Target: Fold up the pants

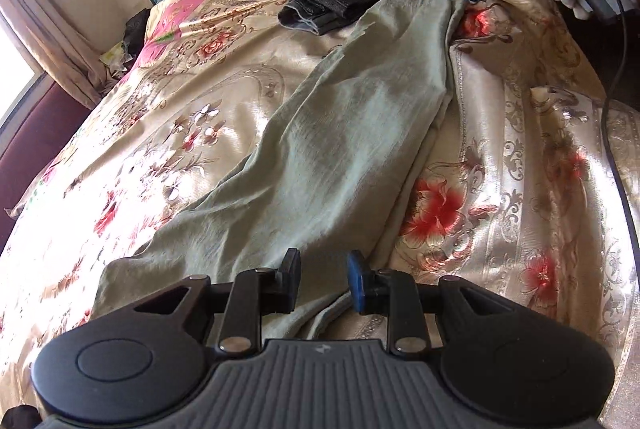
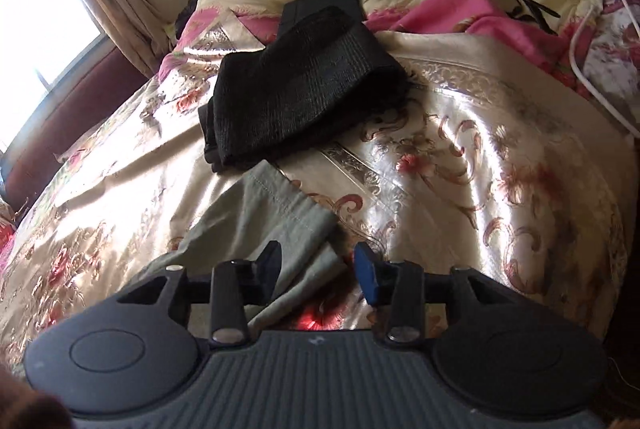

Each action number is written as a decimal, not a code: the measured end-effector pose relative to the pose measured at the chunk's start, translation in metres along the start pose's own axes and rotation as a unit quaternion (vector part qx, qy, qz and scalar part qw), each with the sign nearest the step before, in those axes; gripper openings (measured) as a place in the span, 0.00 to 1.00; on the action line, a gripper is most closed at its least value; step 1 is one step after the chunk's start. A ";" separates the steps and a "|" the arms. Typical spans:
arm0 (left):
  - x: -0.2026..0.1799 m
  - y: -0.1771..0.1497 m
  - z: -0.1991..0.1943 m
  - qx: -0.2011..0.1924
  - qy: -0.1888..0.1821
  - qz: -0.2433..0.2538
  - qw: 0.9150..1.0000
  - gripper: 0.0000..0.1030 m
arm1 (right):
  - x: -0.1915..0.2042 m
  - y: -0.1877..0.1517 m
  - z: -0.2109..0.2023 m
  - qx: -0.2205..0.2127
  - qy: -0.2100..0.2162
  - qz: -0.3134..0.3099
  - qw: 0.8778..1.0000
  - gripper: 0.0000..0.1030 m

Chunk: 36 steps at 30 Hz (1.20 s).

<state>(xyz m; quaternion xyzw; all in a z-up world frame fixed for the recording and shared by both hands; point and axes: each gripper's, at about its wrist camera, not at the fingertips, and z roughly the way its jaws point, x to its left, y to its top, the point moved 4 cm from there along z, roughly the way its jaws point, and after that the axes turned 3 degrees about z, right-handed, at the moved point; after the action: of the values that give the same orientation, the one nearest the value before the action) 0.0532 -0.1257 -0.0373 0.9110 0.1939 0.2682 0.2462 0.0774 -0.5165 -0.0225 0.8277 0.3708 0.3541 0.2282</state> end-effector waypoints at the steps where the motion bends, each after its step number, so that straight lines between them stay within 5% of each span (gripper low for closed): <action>1: -0.002 0.000 -0.001 0.000 -0.002 0.002 1.000 0.40 | 0.001 0.004 0.004 -0.004 -0.006 -0.003 1.000 0.41; 5: -0.006 0.002 -0.004 -0.003 -0.002 -0.002 1.000 0.40 | -0.002 0.017 0.036 0.039 0.007 0.036 0.999 0.40; 7: -0.007 0.003 -0.004 -0.004 -0.002 -0.005 1.000 0.40 | -0.002 0.019 0.041 0.053 0.020 0.055 0.997 0.09; 8: -0.007 0.003 -0.005 -0.004 -0.002 -0.004 1.000 0.40 | -0.002 0.020 0.039 0.054 0.026 0.064 0.996 0.05; 14: -0.004 -0.001 -0.004 -0.002 -0.003 -0.004 1.000 0.40 | 0.010 0.032 -0.001 0.007 0.051 0.055 0.997 0.05; 16: -0.002 -0.002 -0.003 -0.001 -0.004 -0.008 1.000 0.40 | 0.016 0.029 -0.005 0.000 0.030 0.017 0.999 0.05; 19: -0.002 -0.003 -0.002 -0.001 -0.002 -0.011 1.000 0.40 | 0.003 0.020 0.002 0.044 0.061 0.090 0.993 0.05; 23: 0.000 -0.006 0.000 0.002 -0.004 -0.012 1.000 0.40 | -0.011 0.007 0.017 0.059 0.008 0.086 0.995 0.07; 26: 0.000 -0.008 -0.001 0.004 -0.002 -0.010 1.000 0.40 | -0.017 0.005 0.015 0.065 0.014 0.111 0.992 0.10; 30: 0.003 -0.011 0.001 0.005 -0.004 -0.017 1.000 0.40 | -0.015 0.005 -0.010 0.044 0.031 0.131 0.990 0.41; 36: 0.000 -0.010 0.001 0.000 -0.008 -0.021 1.000 0.40 | -0.009 -0.022 -0.018 0.061 0.062 0.164 0.983 0.41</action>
<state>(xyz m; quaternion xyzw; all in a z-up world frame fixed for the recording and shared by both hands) 0.0520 -0.1180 -0.0436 0.9088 0.2106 0.2557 0.2536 0.0492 -0.5072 -0.0287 0.8660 0.2641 0.4144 0.0929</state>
